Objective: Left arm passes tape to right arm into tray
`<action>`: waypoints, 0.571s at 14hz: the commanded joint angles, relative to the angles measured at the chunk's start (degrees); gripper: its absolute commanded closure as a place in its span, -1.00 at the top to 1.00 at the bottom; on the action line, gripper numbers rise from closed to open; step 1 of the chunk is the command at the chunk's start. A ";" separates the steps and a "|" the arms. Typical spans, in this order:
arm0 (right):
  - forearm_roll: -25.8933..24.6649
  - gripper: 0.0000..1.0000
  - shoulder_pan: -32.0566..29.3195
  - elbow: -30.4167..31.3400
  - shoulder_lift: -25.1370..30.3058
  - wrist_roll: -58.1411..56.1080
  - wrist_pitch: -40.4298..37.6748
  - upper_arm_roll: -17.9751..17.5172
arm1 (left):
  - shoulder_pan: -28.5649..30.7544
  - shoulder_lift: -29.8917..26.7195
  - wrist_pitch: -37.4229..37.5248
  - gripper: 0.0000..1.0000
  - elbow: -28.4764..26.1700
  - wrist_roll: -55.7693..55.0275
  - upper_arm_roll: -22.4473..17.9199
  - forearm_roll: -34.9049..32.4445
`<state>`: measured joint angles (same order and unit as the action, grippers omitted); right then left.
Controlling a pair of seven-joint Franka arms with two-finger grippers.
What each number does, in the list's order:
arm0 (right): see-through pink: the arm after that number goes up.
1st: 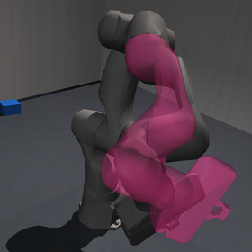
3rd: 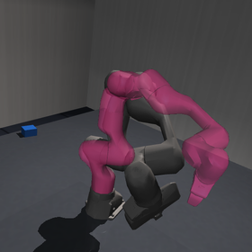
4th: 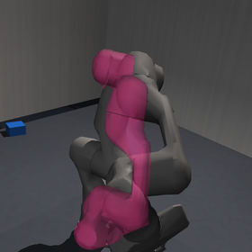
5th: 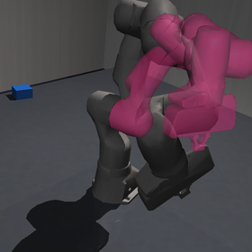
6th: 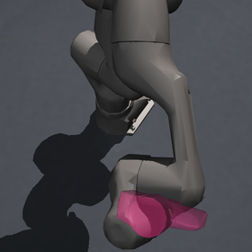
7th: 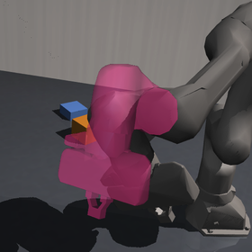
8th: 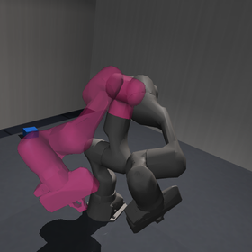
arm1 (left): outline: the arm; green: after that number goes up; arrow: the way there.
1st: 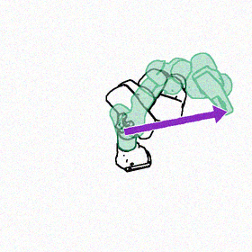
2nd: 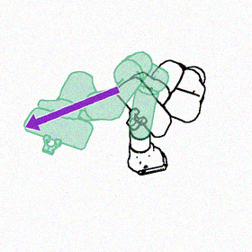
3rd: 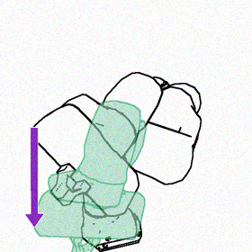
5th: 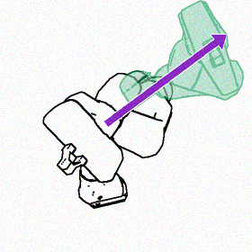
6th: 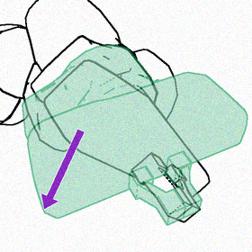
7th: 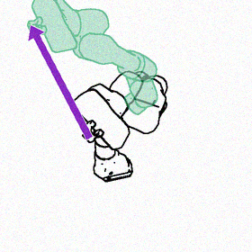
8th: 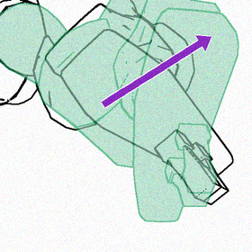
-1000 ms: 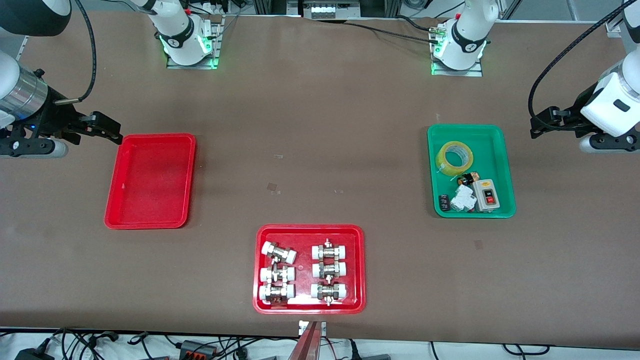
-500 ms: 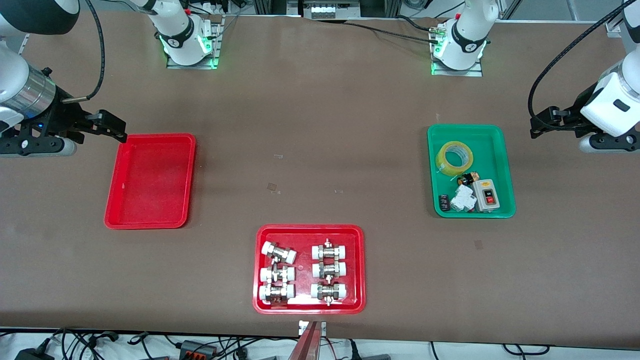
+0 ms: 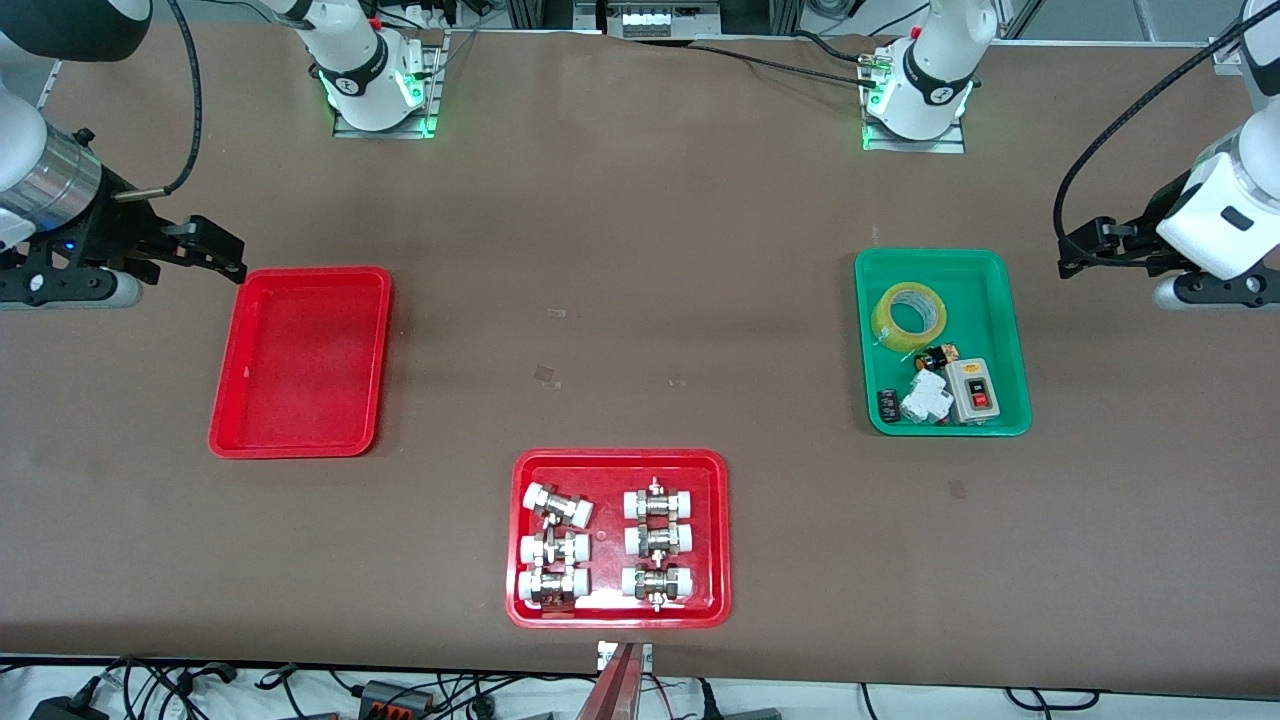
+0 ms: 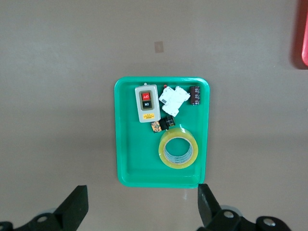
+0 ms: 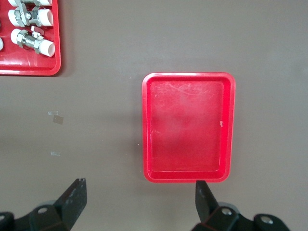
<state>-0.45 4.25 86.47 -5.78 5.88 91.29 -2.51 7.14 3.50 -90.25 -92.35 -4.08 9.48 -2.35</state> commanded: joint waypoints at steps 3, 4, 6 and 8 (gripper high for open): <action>-0.86 1.00 0.41 2.20 2.96 0.36 -1.02 0.32 | 1.12 0.28 -5.64 1.00 -9.94 0.74 0.45 0.85; -0.86 1.00 0.41 2.64 3.40 0.36 -1.11 0.32 | 1.03 0.11 -6.08 1.00 -13.26 0.74 0.45 0.85; -0.86 1.00 0.32 3.61 4.02 0.36 -1.11 0.32 | 1.03 -1.03 -9.75 1.00 -20.47 0.74 0.45 0.85; -0.86 1.00 0.14 4.31 4.37 0.44 -1.11 0.40 | 1.12 -1.83 -16.42 1.00 -27.42 0.74 0.54 0.68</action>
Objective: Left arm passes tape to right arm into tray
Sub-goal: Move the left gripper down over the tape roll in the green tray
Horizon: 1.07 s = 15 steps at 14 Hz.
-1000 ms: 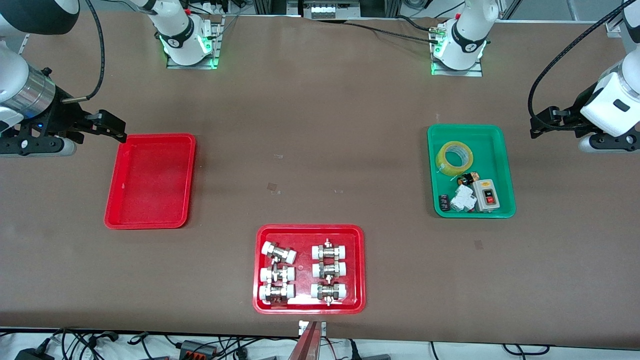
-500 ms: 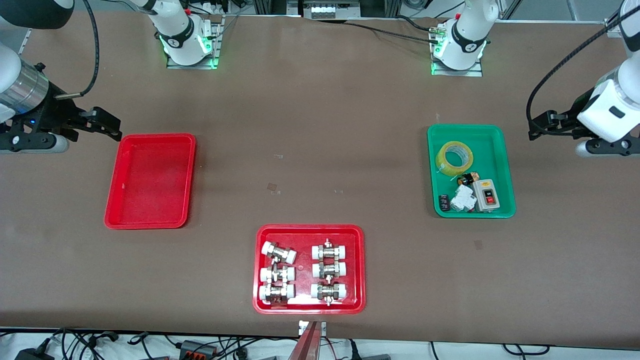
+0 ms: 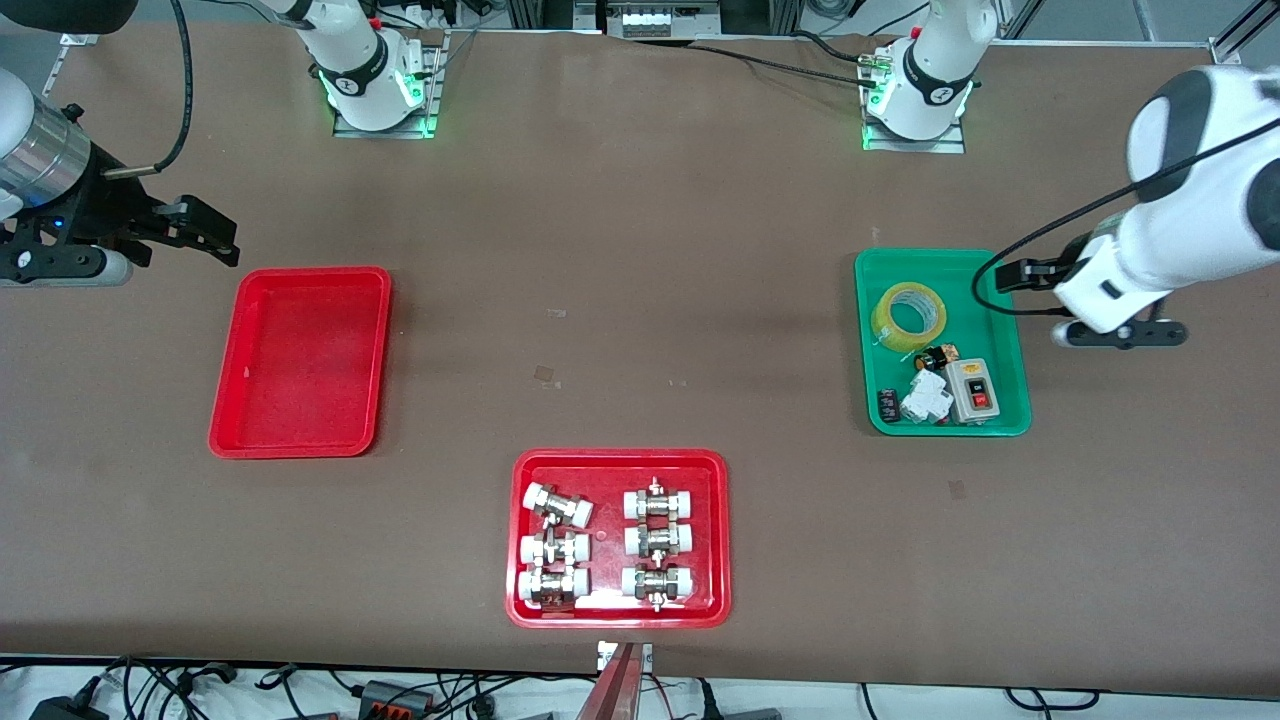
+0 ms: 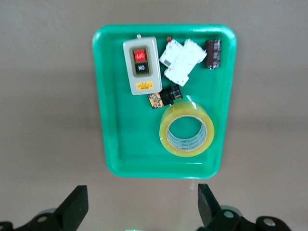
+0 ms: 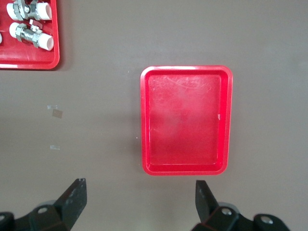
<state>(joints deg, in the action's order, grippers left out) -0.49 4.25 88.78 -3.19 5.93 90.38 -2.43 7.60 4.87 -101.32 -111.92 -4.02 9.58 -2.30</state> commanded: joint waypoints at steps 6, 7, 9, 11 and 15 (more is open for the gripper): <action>-0.57 1.00 -0.03 4.91 4.16 0.40 -0.12 0.41 | 0.23 2.85 -13.98 1.00 -14.81 0.69 0.44 0.71; -0.57 1.00 -0.03 6.13 5.12 0.49 0.49 0.41 | 0.23 4.25 -14.86 1.00 -14.91 0.68 0.44 0.63; -0.39 1.00 -0.03 7.20 5.83 0.49 1.20 0.41 | 0.23 7.07 -16.44 1.00 -14.99 0.68 0.44 0.71; -0.48 1.00 -0.03 7.64 6.09 0.40 1.47 0.49 | 0.23 8.83 -17.77 1.00 -15.26 0.68 0.35 0.71; -0.39 1.00 0.14 6.94 5.92 0.40 0.94 0.32 | 0.49 11.38 -20.66 1.00 -15.26 0.68 0.44 0.71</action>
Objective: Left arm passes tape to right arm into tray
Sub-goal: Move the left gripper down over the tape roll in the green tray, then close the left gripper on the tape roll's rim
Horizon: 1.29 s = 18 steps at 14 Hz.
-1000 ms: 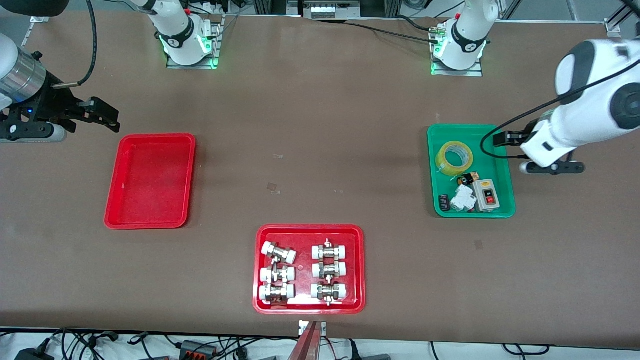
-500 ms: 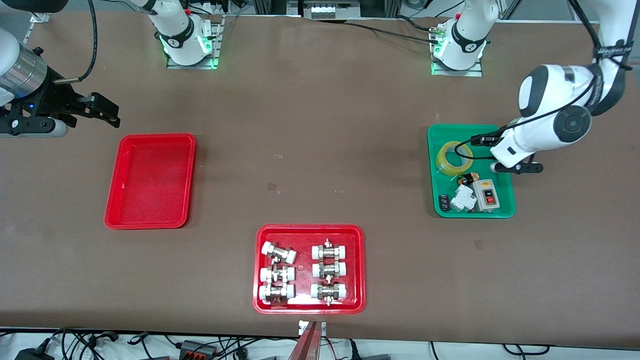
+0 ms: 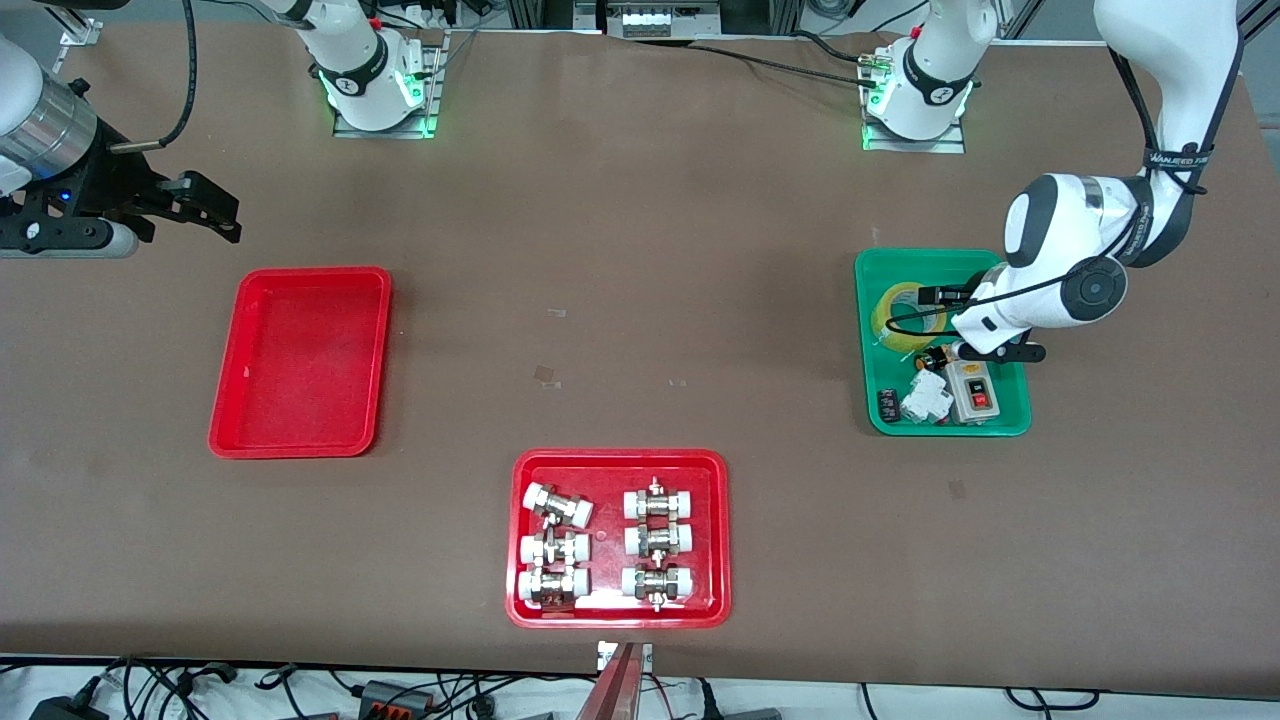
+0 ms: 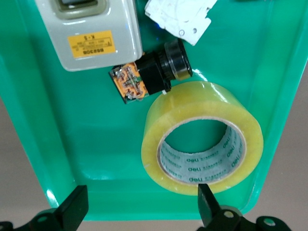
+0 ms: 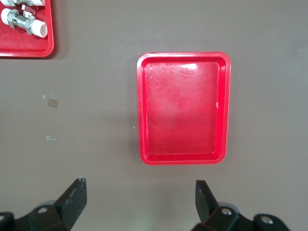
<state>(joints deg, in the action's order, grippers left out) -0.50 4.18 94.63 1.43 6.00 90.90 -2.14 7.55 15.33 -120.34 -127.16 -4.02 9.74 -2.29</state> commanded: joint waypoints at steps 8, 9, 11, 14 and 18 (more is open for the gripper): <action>0.15 1.00 -0.23 -0.50 0.42 -0.46 -0.20 0.20 | 0.80 2.86 -4.12 0.67 -1.16 0.68 0.28 0.71; 0.06 1.00 -0.23 -0.42 -0.01 -0.55 -0.37 0.20 | 0.80 3.04 -4.20 0.56 -1.16 0.60 0.28 0.71; 0.06 1.00 -0.14 -0.42 -0.37 -0.73 -0.46 0.20 | 0.80 3.22 -4.21 0.43 -1.16 0.51 0.28 0.71; -0.03 1.00 0.12 -0.41 -0.37 -0.55 -0.64 0.11 | 0.80 3.48 -4.29 0.40 -1.16 0.51 0.28 0.71; -0.03 1.00 0.04 -0.33 -0.37 -0.02 -0.81 0.11 | 0.89 3.83 -4.73 0.21 -1.16 0.51 0.28 0.71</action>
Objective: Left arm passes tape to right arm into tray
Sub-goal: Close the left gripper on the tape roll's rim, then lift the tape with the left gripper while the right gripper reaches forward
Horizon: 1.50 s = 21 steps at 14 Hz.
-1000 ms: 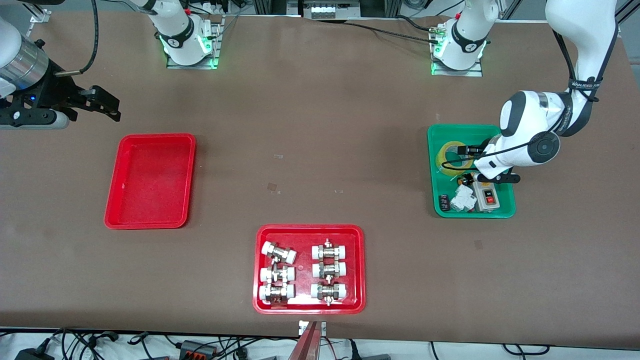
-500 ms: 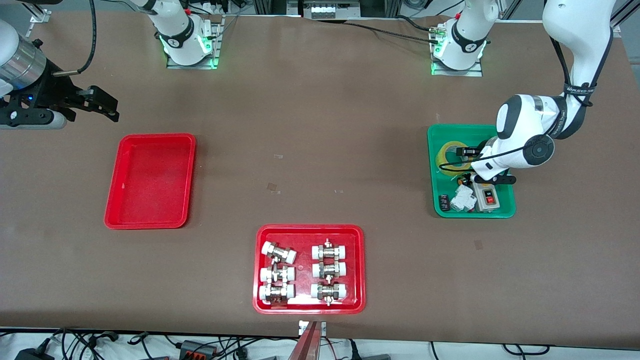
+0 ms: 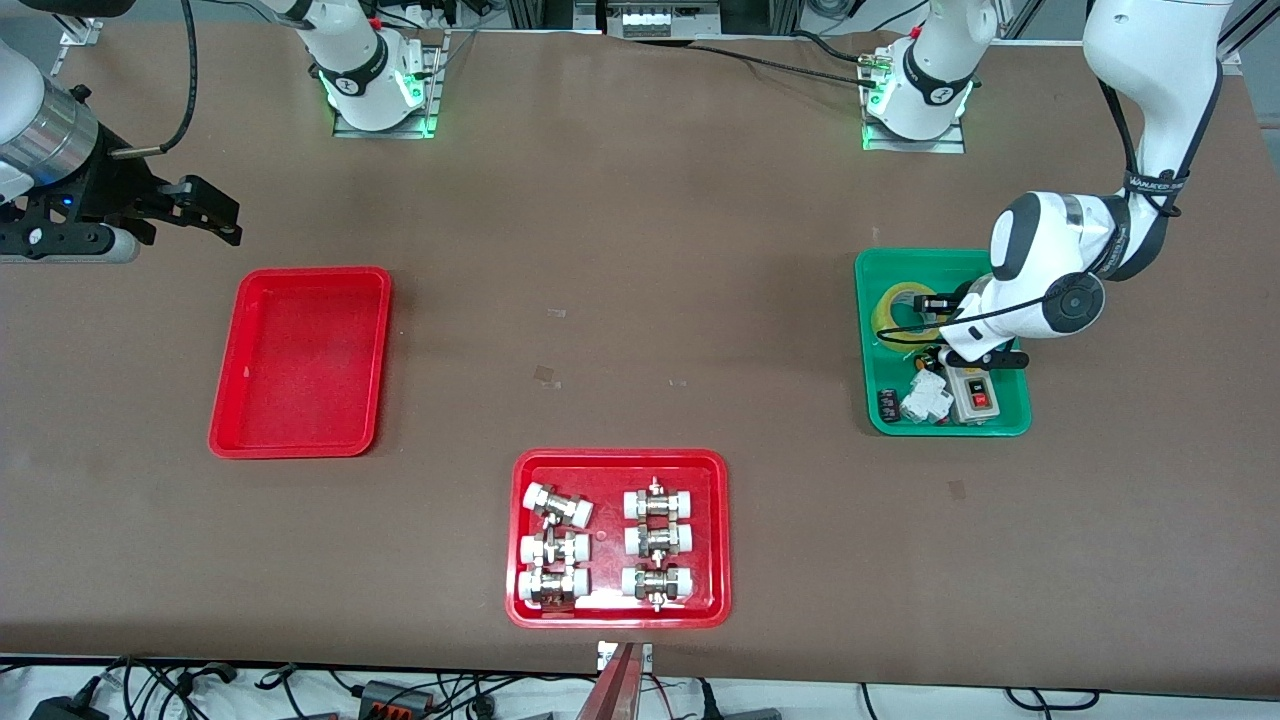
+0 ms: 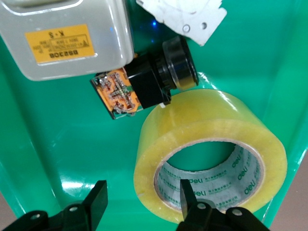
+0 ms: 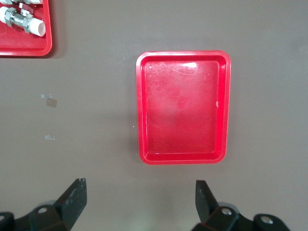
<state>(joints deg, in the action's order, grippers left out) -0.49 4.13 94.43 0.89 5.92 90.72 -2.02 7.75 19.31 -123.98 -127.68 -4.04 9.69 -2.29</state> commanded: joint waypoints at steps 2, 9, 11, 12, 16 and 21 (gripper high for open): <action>0.05 1.00 0.17 -0.13 0.16 0.15 -0.64 0.00 | 0.69 -0.24 -0.91 -0.15 -0.64 0.09 0.33 0.71; -0.04 1.00 0.08 0.05 0.16 0.23 -0.64 0.00 | 1.22 -0.67 -0.56 -0.79 -0.73 0.08 0.33 0.71; -0.04 1.00 0.08 0.05 0.16 0.23 -0.64 0.00 | 1.31 -1.46 0.05 -0.87 -0.73 0.61 0.41 0.71; -0.04 1.00 0.08 0.05 0.16 0.23 -0.64 0.00 | 1.57 -2.16 0.92 -0.98 -0.73 0.70 0.41 0.80; 0.05 1.00 0.08 0.05 0.16 0.23 -0.90 0.00 | 2.10 -6.55 8.64 -0.98 1.81 0.87 0.85 0.97; 0.05 1.00 0.00 -0.13 -0.71 0.15 -0.99 0.00 | 1.84 -7.62 23.76 -0.99 13.58 2.28 5.33 5.61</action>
<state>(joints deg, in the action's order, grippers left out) -0.48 4.13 94.49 0.52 5.94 90.33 -2.03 9.08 12.34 -105.28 -118.39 -3.03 12.95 -0.08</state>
